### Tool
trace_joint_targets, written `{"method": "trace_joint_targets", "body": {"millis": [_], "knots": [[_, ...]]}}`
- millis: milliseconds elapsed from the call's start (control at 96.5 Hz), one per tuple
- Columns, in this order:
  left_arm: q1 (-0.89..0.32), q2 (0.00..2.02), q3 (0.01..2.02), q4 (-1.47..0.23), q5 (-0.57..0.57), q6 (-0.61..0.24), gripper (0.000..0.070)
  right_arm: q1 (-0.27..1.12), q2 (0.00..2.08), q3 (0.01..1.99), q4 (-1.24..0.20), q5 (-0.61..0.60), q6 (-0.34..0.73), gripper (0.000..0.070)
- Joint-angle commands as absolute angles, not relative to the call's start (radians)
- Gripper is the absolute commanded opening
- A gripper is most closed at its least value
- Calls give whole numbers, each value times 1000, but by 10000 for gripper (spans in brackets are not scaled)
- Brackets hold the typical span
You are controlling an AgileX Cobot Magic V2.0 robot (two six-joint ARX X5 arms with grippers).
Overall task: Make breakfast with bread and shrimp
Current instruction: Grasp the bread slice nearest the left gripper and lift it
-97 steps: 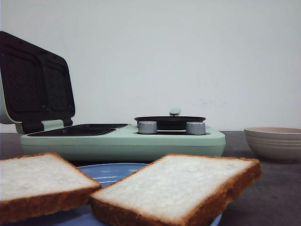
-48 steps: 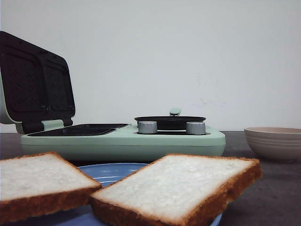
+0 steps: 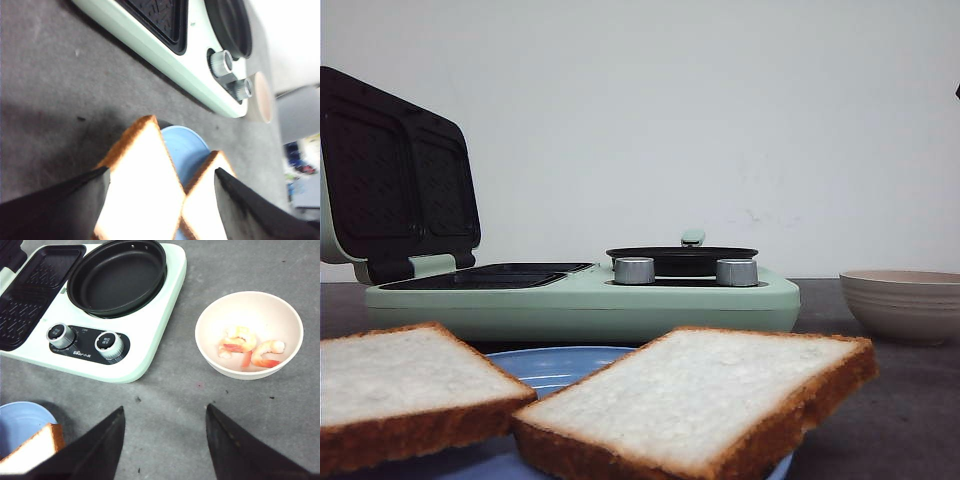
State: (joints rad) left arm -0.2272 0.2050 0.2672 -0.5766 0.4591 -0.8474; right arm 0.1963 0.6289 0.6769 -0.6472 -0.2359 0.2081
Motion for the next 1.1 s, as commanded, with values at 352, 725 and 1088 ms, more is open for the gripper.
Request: {"method": "trace_joint_targets", "body": {"millis": [352, 725, 1088], "knots": [[-249, 70, 256, -847, 413, -925, 406, 199, 632, 688, -636, -240, 194, 310], [-290, 78, 169, -744, 465, -936, 402, 199, 632, 688, -634, -265, 194, 310], [-312, 129, 135, -632, 464, -933, 401, 199, 632, 688, -633, -265, 192, 310]]}}
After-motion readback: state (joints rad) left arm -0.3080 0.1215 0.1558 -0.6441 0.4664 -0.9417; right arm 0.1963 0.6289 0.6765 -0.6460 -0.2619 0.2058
